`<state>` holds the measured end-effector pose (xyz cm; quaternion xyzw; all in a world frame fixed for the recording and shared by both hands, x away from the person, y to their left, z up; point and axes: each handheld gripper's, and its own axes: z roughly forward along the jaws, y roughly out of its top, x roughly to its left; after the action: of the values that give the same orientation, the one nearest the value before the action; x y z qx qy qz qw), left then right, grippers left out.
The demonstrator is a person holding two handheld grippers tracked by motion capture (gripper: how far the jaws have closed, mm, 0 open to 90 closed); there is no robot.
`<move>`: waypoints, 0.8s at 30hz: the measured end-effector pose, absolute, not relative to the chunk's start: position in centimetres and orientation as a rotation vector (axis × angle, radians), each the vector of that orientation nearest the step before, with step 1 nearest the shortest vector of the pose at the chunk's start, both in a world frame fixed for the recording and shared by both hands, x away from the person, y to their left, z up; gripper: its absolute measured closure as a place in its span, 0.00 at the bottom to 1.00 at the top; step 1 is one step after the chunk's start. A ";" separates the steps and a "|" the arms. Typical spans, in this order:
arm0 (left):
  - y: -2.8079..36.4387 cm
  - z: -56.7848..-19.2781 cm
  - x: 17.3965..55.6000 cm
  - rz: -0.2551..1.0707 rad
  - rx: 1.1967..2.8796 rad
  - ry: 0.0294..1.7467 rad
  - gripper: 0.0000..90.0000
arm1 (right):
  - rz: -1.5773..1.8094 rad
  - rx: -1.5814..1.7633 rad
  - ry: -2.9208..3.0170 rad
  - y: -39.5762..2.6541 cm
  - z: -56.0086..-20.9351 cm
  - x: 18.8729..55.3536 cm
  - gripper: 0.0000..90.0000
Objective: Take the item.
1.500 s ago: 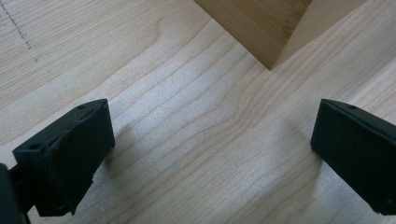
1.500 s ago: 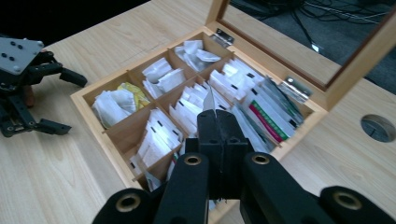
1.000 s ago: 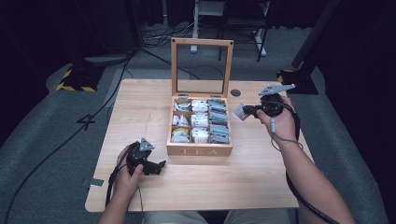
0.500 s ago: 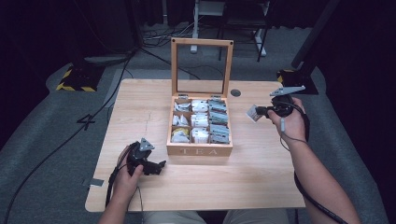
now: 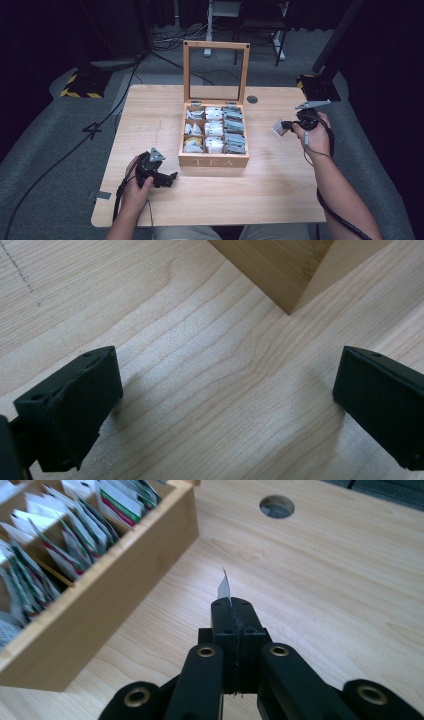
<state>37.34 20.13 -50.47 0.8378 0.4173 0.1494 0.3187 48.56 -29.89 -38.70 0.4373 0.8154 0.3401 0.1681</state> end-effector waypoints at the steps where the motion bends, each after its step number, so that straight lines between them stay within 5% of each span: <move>1: 20.1 -50.5 37.3 0.396 2.204 1.098 0.00 | 0.962 1.253 2.319 -30.1 -39.0 48.6 1.00; 24: 20.1 -50.5 37.3 0.396 2.204 1.098 0.00 | 0.891 1.439 2.329 -31.8 -43.2 48.2 1.00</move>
<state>37.34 20.14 -50.47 0.8379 0.4173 0.1506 0.3181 48.19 -31.77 -43.18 0.4954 0.8021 0.3067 0.1310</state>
